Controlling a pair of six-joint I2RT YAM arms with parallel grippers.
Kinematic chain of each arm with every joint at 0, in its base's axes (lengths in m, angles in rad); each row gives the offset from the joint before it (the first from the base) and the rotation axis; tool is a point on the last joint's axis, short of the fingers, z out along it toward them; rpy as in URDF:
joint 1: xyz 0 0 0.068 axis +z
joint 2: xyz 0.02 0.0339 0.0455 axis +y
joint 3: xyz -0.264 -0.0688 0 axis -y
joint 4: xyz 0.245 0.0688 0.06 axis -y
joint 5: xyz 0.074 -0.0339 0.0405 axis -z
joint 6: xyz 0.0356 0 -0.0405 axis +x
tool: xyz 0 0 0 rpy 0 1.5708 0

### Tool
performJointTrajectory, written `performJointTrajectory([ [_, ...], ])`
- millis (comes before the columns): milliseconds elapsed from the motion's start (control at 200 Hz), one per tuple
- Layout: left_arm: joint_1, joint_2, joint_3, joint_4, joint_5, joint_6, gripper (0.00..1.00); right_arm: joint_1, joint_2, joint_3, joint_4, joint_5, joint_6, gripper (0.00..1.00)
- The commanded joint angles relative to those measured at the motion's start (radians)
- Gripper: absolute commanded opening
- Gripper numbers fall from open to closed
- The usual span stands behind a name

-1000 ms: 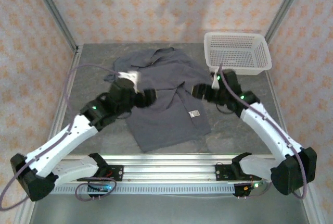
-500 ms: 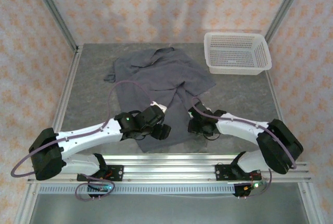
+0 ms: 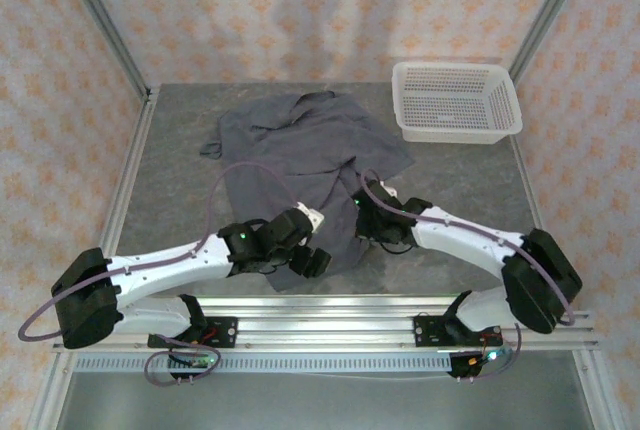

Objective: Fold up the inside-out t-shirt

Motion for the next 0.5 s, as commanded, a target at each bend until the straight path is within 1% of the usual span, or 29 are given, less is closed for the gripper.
performJointTrajectory([
  [0, -0.024, -0.016, -0.032, 0.144, 0.085, 0.089, 0.86, 0.004, -0.015, 0.020, -0.047, 0.031, -0.016, 0.00],
  [165, -0.035, 0.064, -0.053, 0.249, 0.102, 0.122, 0.86, 0.005, -0.016, 0.015, 0.011, -0.019, 0.008, 0.00],
  [250, -0.056, 0.123, -0.053, 0.309, 0.081, 0.158, 0.86, 0.005, -0.032, 0.022, 0.024, -0.009, 0.017, 0.00],
  [335, -0.079, 0.182, -0.067, 0.420, 0.048, 0.177, 0.87, 0.005, -0.045, 0.043, 0.018, -0.007, 0.028, 0.00],
  [435, -0.096, 0.270, -0.072, 0.544, -0.050, 0.162, 0.89, 0.005, -0.073, 0.056, 0.015, -0.006, 0.052, 0.00],
  [490, -0.110, 0.315, -0.068, 0.596, -0.139, 0.158, 0.90, 0.004, -0.089, 0.060, 0.005, 0.011, 0.063, 0.00],
])
